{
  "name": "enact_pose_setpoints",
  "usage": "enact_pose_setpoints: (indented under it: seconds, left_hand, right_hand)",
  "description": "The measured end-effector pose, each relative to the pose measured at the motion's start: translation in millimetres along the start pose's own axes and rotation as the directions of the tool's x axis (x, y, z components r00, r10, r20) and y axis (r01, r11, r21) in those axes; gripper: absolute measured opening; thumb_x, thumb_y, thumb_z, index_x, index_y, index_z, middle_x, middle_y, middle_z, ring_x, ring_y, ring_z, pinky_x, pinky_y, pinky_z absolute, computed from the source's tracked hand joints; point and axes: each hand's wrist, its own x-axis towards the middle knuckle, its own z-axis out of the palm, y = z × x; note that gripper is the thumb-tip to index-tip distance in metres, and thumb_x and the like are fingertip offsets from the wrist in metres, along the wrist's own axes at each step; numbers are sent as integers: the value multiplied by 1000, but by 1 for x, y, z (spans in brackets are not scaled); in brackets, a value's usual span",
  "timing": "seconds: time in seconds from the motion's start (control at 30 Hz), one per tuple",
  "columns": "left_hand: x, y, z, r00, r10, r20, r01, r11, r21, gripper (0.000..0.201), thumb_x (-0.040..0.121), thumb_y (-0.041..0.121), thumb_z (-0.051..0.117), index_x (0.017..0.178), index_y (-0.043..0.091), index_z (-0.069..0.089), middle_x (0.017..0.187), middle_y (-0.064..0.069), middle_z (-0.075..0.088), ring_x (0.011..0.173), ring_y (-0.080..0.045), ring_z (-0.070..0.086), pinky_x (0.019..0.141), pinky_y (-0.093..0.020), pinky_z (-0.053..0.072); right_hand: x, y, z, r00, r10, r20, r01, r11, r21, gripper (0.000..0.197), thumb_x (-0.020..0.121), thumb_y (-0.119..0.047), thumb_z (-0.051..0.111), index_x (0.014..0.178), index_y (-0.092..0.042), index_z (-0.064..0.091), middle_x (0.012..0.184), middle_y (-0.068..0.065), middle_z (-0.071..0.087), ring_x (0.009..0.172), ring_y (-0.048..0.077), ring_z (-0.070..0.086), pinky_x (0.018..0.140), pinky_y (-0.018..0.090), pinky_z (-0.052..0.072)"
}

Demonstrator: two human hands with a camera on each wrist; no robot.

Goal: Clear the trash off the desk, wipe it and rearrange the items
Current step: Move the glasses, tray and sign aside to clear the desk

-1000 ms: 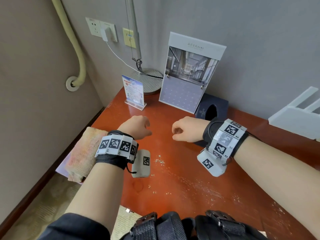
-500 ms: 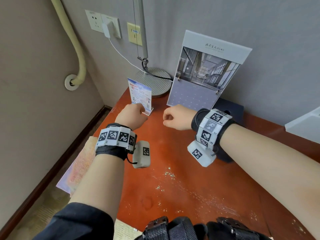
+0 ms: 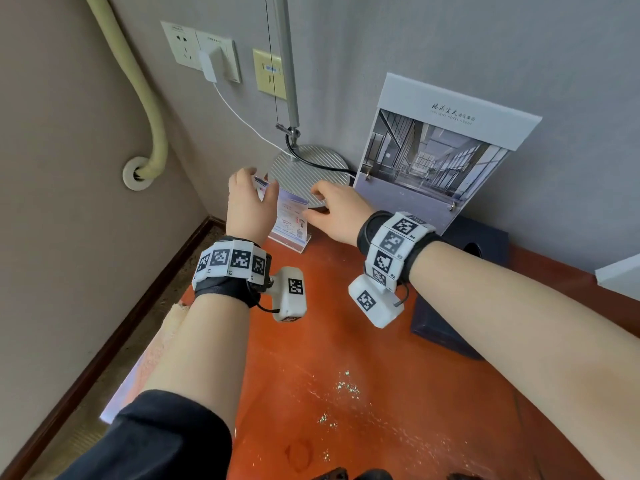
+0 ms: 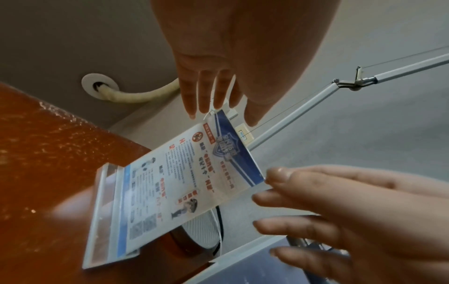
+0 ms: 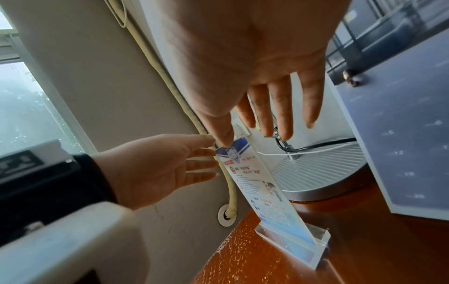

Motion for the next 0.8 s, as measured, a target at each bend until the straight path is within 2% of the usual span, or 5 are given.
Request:
enact_pose_setpoints:
  seconds: [0.13,0.23,0.4,0.6,0.8]
  left_hand:
    - [11,1,6,995,-96,11,96,993,-73,50,96,27,49,139,6,37,142,-10,42,130,-21,41,106,-32,33]
    - [13,1,10,992,-126,20,128,987,-102,48,95,26,50,138,8,38,139,-8,45,126,-19,45,99,-25,34]
    - [11,-2,10,991,-133,26,135,985,-108,48,93,25,53,136,9,39,135,-9,48,122,-20,48,94,-24,36]
    - [0,-2,5,990,-141,16,142,983,-117,44,90,24,56,131,10,46,128,-6,54,117,-18,51,91,-25,38]
    - [-23,0,5,991,-130,17,131,981,-140,36,89,28,61,119,9,55,114,-3,59,98,-9,51,81,-21,40]
  right_hand:
    - [15,0,6,999,31,38,-32,999,27,49,93,-39,53,135,-16,44,128,5,58,112,25,58,94,44,48]
    - [19,-2,8,998,24,55,-27,999,47,43,96,-32,49,136,-16,46,129,6,59,112,25,59,95,43,48]
    - [20,-2,13,1000,20,8,-21,998,58,26,97,-24,44,108,-7,61,101,10,68,91,28,64,80,42,53]
    - [11,2,14,999,36,-13,-35,997,72,27,98,-22,44,108,-7,63,101,12,68,92,30,62,82,44,52]
    - [-15,18,18,993,76,-92,-55,975,215,24,98,-22,47,110,-17,67,101,7,69,93,25,61,81,35,50]
